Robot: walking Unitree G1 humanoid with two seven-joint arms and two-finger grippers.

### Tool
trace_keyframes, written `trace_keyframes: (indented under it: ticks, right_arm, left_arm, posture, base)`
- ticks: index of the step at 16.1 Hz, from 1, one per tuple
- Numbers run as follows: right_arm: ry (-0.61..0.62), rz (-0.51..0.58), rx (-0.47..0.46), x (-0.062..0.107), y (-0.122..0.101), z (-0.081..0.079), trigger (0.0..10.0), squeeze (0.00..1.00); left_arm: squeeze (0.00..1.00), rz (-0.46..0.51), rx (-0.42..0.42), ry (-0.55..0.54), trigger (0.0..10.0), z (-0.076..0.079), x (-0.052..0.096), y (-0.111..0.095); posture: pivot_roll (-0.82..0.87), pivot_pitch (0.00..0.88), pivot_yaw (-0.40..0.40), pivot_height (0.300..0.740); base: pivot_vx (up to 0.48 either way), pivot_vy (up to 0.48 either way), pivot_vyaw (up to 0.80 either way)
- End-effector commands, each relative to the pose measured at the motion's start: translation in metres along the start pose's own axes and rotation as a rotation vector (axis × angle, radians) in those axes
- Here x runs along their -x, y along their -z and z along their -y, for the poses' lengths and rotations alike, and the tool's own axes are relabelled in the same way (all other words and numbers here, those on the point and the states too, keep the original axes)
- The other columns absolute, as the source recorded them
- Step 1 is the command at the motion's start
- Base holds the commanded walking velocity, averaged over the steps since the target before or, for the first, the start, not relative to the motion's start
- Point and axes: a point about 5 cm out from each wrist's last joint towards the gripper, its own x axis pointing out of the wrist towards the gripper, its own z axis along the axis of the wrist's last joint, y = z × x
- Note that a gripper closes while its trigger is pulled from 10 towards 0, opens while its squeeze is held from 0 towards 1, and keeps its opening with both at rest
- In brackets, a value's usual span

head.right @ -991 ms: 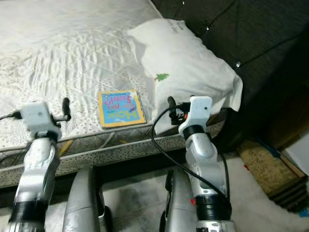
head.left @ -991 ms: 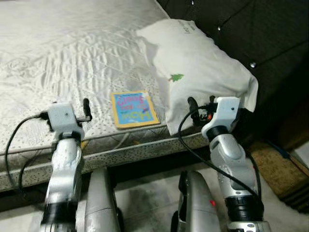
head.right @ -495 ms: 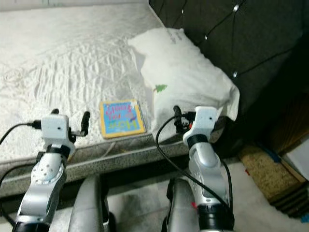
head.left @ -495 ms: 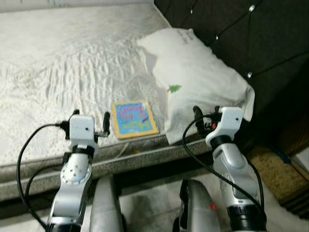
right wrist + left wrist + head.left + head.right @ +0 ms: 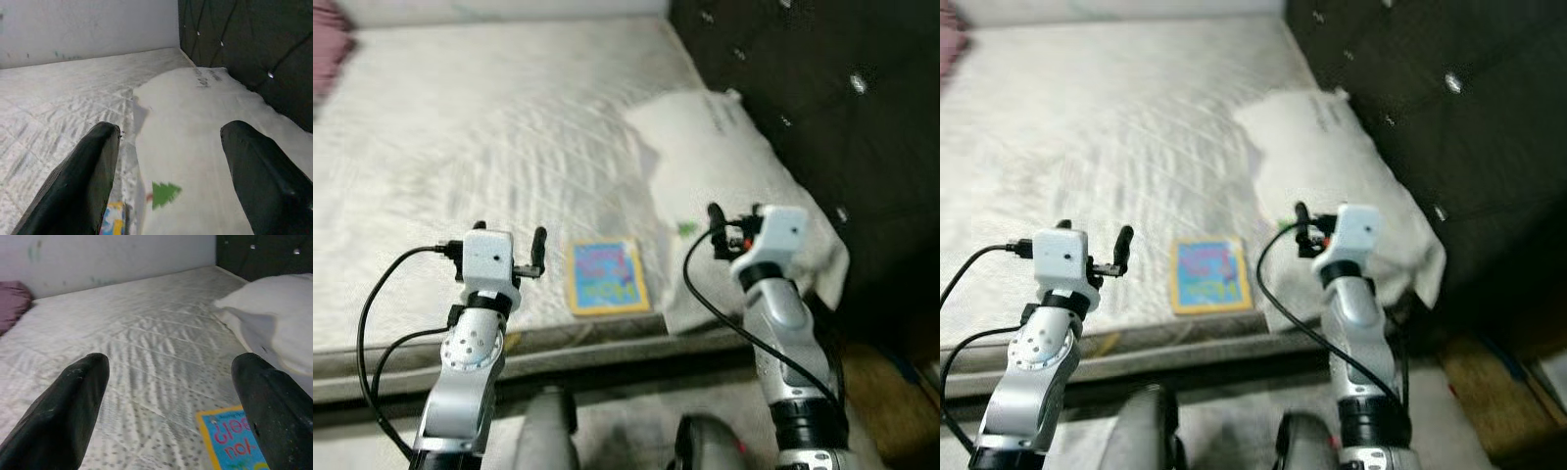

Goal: Clean up the room

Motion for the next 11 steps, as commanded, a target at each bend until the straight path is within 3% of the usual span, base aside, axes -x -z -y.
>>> trace_keyframes:
  ticks: [1, 5, 11]
  right_arm:
    - [0.013, -0.02, 0.006, 0.0069, 0.0053, 0.004, 10.0, 0.0]
    - [0.029, -0.037, 0.022, 0.0127, 0.0095, 0.0073, 10.0, 0.0]
    - [0.019, -0.037, 0.042, 0.0095, 0.0072, 0.0088, 10.0, 0.0]
  left_arm:
    - [0.0, -0.011, 0.0, 0.023, 10.0, 0.003, 0.0019, 0.0009]
    - [0.0, -0.017, 0.017, 0.04, 10.0, 0.0093, 0.0014, 0.0015]
    - [0.0, 0.003, 0.039, 0.021, 10.0, 0.0058, -0.0064, -0.0027]
  posture:
    - [0.02, 0.0, 0.004, 0.736]
    - [0.01, 0.0, -0.008, 0.74]
    - [0.02, 0.0, -0.035, 0.74]
  base:
    - [0.0, 0.0, 0.0]
    - [0.0, 0.0, 0.0]
    - [0.0, 0.0, 0.0]
